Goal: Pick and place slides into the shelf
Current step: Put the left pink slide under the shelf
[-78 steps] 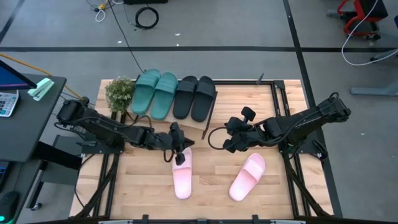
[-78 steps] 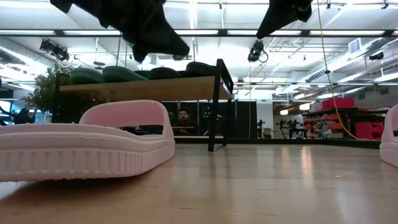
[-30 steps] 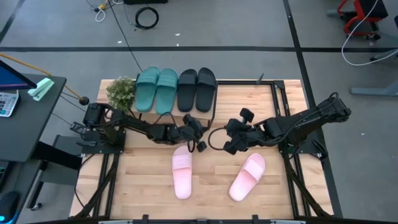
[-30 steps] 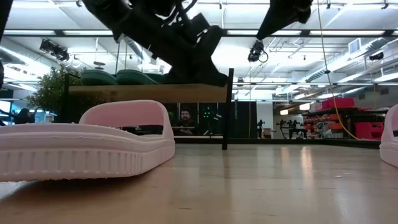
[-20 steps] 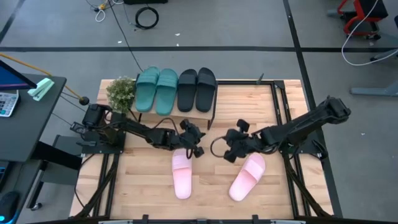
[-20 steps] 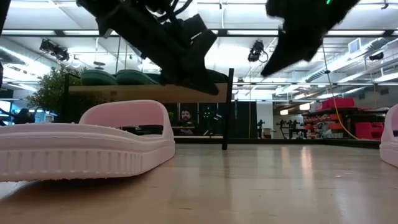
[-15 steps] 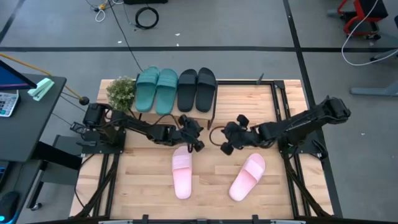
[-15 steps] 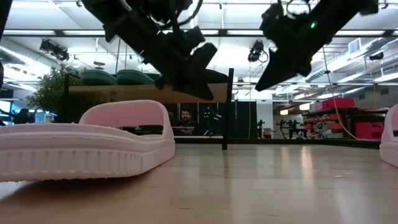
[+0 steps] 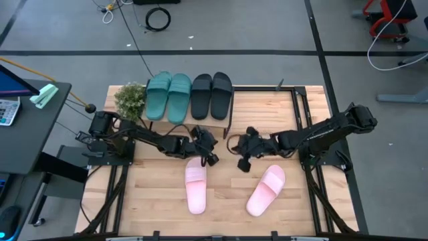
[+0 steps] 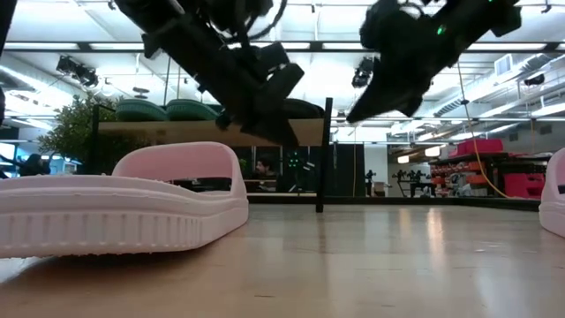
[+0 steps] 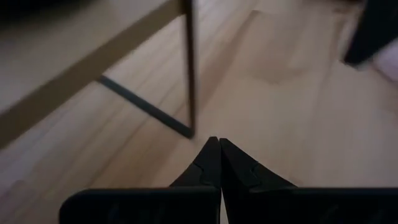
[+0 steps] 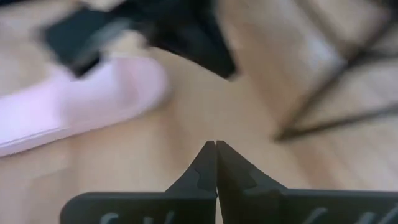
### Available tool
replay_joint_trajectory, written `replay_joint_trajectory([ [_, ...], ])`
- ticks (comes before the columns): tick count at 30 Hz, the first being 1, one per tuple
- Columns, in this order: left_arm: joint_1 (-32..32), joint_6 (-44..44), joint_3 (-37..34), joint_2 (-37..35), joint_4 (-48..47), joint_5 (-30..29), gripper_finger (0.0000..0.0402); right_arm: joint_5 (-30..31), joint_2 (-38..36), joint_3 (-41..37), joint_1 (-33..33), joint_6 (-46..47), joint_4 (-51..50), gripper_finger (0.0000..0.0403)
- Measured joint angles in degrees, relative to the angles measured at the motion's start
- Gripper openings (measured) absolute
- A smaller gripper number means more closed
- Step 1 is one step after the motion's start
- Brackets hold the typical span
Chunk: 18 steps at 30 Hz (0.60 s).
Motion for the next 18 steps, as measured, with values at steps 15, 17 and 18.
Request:
replay_joint_trajectory([
  [15, -11.37, 3.84, 3.56, -13.12, -15.02, 0.14, 0.0003, -5.02, -0.02, 0.14, 2.81, -1.31, 3.39, 0.0000],
  [17, -14.01, 4.56, 3.54, -13.84, -16.70, 0.31, 0.0005, -5.00, -0.02, 0.28, 2.79, -1.35, 3.56, 0.0001],
  [18, -15.38, 4.37, 3.54, -14.30, -18.07, 0.63, 0.0005, -4.98, -0.02, 0.28, 2.79, -1.37, 3.57, 0.0001],
])
